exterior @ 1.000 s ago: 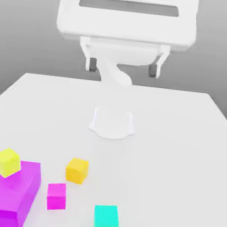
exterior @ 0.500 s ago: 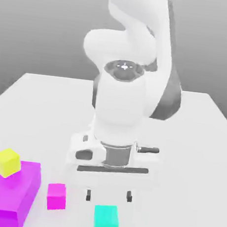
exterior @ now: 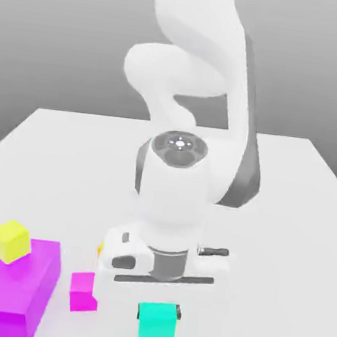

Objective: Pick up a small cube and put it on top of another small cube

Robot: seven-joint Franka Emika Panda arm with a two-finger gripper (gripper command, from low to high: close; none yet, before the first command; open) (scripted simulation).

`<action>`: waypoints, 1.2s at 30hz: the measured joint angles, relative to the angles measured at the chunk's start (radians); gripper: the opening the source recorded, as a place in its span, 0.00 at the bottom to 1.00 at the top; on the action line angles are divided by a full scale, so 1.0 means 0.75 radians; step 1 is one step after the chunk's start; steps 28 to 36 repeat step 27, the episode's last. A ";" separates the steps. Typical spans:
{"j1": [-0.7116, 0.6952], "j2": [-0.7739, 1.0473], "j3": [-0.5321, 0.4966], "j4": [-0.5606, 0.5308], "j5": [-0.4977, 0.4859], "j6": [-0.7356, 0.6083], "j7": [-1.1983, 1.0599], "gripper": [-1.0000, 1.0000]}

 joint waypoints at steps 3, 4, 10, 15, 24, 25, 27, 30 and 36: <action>-0.025 -0.144 -0.042 -0.103 -0.015 -0.040 0.044 0.00; -0.039 -0.192 -0.059 -0.143 -0.022 -0.048 0.061 0.00; -0.157 -0.482 -0.116 -0.390 -0.086 -0.090 0.189 0.00; -0.266 -0.721 -0.142 -0.597 -0.126 -0.122 0.288 0.00; -0.267 -0.465 -0.174 -0.665 -0.085 0.201 0.288 0.00; -0.262 -0.419 -0.176 -0.664 -0.073 0.246 0.280 1.00; -0.262 -0.419 -0.176 -0.664 -0.073 0.246 0.280 1.00; -0.262 -0.419 -0.176 -0.664 -0.073 0.246 0.280 1.00; -0.262 -0.419 -0.176 -0.664 -0.073 0.246 0.280 1.00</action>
